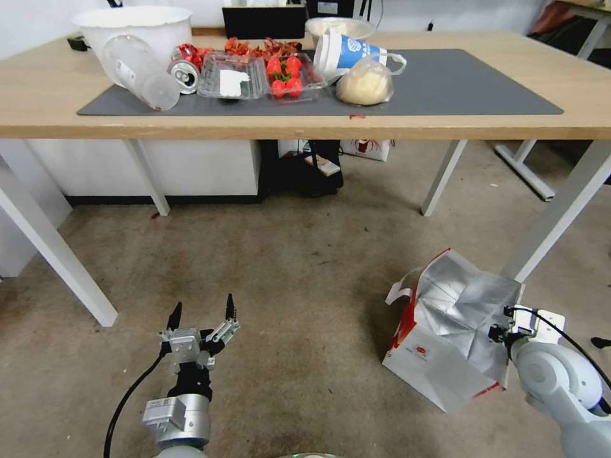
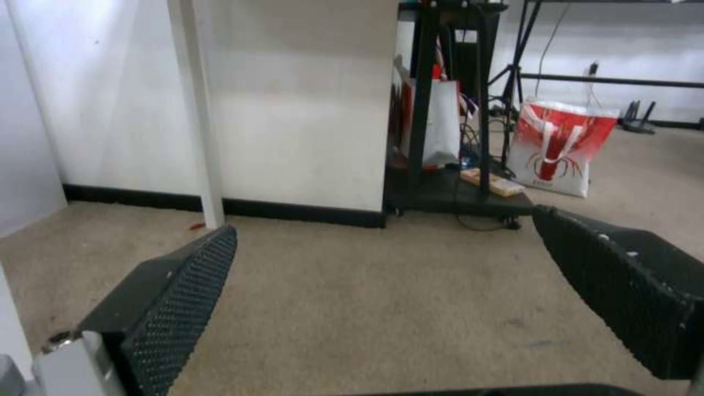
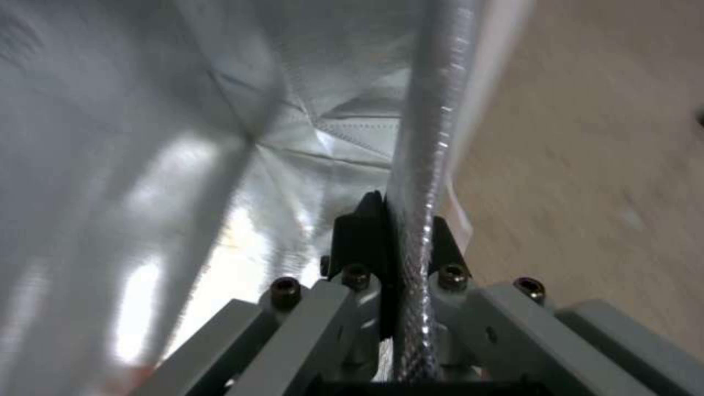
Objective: Pick up the food delivery bag from the floor and place it on the table.
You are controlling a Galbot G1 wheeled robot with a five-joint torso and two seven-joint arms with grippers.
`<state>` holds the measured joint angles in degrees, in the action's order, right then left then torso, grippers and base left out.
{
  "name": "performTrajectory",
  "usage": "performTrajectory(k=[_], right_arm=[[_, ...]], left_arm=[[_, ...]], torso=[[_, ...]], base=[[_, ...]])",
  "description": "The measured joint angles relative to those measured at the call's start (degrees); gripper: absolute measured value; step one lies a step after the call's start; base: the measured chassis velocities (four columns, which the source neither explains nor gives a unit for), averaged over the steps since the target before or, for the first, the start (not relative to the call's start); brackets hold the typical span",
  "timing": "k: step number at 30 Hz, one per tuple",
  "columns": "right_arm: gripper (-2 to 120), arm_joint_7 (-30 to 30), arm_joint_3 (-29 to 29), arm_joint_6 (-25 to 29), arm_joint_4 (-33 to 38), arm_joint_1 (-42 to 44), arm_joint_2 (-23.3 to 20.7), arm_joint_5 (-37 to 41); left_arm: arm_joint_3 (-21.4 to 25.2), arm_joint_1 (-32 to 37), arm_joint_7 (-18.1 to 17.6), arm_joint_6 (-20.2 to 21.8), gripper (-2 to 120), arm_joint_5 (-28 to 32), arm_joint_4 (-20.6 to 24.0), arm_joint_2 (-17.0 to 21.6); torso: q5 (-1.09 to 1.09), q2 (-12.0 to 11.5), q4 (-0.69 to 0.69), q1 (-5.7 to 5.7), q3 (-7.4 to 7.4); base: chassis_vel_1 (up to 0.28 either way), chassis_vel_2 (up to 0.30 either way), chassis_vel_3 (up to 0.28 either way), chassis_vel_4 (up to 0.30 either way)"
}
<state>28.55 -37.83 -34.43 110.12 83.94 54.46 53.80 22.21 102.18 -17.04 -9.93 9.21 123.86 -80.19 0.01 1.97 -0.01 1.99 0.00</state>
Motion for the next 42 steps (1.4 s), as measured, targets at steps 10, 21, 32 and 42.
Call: performTrajectory(k=[10,21,32,42], right_arm=[[0,-26.2,-1.6,2.0,5.8,1.9,-10.3,-4.9],[0,-45.7,2.3,8.3,9.1,0.2,-26.4,-5.8],[0,-65.0,2.0,19.6,6.9,-0.7,-30.6,-5.8],[0,-72.2,1.6,19.5,8.3,-2.1,-34.4,-5.2]], left_arm=[[-0.4,-0.8,-0.6,0.0,100,0.4,-1.0,0.0],[-0.3,-1.7,-1.3,1.6,100,0.4,-1.0,0.5],[-1.6,-1.8,-1.4,2.5,100,0.5,-1.1,0.7],[-1.5,-2.0,-1.3,3.1,100,1.3,-0.7,0.9]], torso=[[-0.02,0.0,0.01,0.00,0.00],[-0.02,0.0,0.01,0.00,0.00],[-0.01,0.0,0.00,0.00,0.00],[-0.01,0.0,0.00,0.00,0.00]], base=[[0.000,0.000,0.000,0.000],[0.000,0.000,0.000,0.000],[0.000,0.000,0.000,0.000],[0.000,0.000,0.000,0.000]])
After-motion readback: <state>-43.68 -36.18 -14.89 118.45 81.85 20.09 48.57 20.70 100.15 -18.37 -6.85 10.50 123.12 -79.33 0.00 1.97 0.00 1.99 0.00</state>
